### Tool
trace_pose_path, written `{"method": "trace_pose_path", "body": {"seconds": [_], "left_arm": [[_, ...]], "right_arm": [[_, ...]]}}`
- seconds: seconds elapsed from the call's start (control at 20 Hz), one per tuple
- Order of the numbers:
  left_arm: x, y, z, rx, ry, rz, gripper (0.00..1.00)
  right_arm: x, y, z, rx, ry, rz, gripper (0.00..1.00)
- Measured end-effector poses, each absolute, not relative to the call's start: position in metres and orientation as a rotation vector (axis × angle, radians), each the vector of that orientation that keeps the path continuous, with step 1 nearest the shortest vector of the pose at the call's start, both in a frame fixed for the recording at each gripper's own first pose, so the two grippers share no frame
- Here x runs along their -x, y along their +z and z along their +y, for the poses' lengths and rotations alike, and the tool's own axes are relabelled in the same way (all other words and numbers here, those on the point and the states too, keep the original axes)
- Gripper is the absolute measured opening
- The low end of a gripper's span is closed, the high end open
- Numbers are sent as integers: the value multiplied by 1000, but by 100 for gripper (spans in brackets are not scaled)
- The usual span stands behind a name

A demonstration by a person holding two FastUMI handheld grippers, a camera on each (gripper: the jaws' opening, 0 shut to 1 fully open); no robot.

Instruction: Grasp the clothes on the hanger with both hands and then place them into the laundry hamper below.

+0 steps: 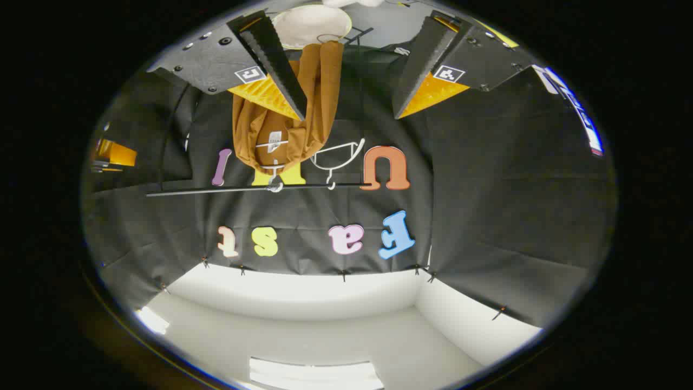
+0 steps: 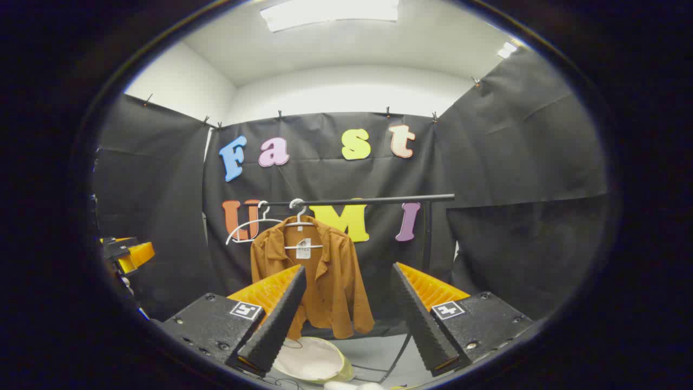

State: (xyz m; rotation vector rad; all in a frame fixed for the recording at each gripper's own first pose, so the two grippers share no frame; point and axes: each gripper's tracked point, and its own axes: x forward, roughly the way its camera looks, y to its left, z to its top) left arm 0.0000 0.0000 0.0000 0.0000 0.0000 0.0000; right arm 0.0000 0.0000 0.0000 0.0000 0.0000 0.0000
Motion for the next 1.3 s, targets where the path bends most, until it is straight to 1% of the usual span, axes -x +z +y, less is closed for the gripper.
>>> {"method": "trace_pose_path", "body": {"seconds": [0.15,0.35,0.8,1.0,1.05,1.1,1.3], "left_arm": [[3,1,-4,9,-26,-2,100],[6,9,-7,6,-50,-24,100],[-1,5,-40,-2,-121,-11,100],[-21,-1,-65,22,-167,-21,100],[-27,-4,-71,30,-176,-19,97],[-35,-7,-76,40,-186,-16,100],[-74,-21,-93,72,-192,-15,100]], "right_arm": [[9,5,4,19,-7,-22,99],[15,3,11,15,4,-11,99],[7,-13,15,44,9,18,99],[-16,-32,11,44,17,50,99],[-25,-38,10,40,22,61,99],[-34,-41,10,34,29,66,98],[-85,-60,10,17,57,89,99]]}}
